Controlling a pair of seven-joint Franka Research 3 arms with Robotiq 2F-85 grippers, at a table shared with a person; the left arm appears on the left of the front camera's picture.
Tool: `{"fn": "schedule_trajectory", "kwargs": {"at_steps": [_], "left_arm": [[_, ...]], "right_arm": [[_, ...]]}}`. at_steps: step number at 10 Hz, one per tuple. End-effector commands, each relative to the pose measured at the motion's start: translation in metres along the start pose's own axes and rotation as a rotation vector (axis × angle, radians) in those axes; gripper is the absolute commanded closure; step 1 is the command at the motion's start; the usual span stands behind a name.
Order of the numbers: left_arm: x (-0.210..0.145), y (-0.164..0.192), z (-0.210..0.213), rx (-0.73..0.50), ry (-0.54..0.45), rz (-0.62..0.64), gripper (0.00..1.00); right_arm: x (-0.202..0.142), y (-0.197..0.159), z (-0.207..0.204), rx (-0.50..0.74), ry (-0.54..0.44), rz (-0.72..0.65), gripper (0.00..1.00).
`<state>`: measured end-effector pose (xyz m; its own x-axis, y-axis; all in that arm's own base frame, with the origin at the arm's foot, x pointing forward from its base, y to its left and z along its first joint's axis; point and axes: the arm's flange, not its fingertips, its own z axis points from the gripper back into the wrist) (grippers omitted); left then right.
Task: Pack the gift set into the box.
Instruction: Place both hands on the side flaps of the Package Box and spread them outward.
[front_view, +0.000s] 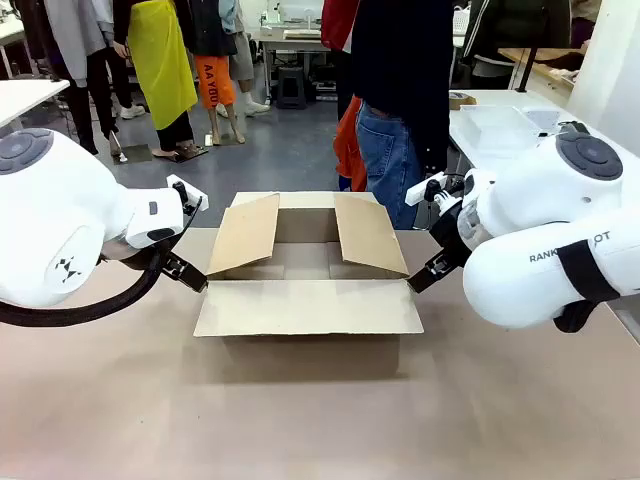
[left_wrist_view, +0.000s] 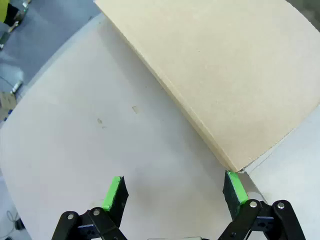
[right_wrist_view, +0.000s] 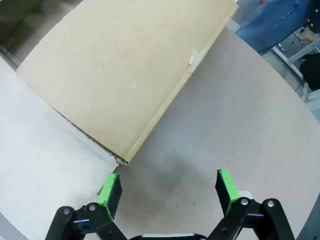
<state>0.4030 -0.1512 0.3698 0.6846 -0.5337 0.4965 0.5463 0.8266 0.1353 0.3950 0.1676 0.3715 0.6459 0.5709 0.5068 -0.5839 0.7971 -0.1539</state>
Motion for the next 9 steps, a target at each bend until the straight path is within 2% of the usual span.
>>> {"fn": "schedule_trajectory", "kwargs": {"at_steps": [1, 9], "left_arm": [[0.0003, -0.0001, 0.0002, 0.000, -0.002, 0.000, 0.00], [0.0003, -0.0001, 0.0002, 0.000, -0.002, 0.000, 0.00]], "right_arm": [[0.0000, 0.0000, 0.0000, 0.000, 0.000, 0.000, 0.00], [0.0000, 0.0000, 0.0000, 0.000, 0.000, 0.000, 0.00]]}}
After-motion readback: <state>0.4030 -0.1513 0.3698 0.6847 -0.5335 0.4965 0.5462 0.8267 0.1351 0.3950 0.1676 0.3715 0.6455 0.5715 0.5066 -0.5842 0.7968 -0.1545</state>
